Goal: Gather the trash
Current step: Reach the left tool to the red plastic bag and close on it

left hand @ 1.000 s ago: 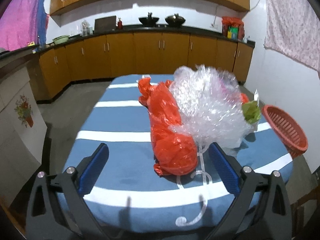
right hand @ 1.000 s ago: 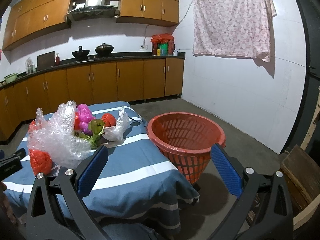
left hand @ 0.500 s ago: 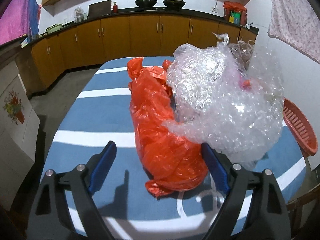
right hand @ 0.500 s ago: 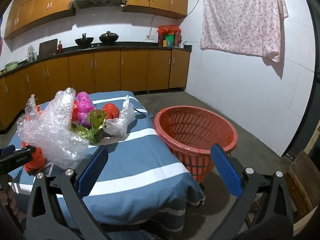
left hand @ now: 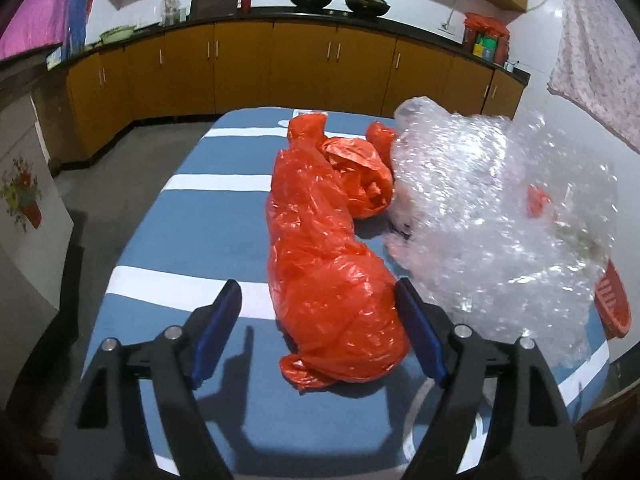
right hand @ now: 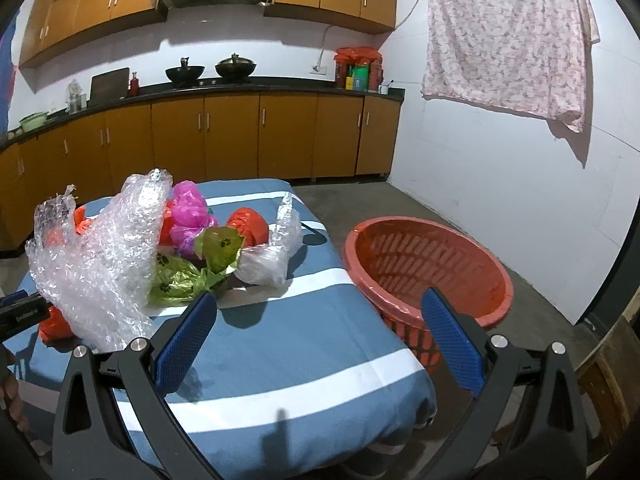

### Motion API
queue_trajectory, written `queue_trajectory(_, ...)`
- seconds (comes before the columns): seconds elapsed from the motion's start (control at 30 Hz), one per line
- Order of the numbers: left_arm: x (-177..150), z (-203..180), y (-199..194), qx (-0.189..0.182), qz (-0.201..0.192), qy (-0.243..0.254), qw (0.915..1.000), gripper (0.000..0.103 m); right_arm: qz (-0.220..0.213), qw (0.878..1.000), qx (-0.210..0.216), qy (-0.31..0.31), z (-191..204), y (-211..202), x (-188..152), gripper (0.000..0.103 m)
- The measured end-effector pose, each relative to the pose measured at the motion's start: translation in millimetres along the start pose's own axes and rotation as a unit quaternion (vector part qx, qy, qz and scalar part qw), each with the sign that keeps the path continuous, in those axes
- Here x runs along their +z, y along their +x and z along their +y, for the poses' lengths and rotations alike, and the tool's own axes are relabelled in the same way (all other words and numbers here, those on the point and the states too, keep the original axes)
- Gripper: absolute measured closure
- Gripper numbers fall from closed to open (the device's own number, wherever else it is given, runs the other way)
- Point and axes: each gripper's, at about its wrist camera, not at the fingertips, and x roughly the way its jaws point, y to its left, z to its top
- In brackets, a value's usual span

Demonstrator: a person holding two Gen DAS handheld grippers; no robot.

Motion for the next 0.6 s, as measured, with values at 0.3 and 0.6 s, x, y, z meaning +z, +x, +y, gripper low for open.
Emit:
queue_trajectory(0.3, 14, 1, 17, -0.016, 0.008, 0.007, 0.9998, 0.051, 0.014, 1.000, 0.008, 0.021, 1, 34, 16, 0.007)
queue_trajectory(0.6, 18, 5, 15, -0.008, -0.008, 0.022, 0.9997, 0.070, 0.077, 0.993, 0.050, 0.077, -3, 92, 32, 0.035)
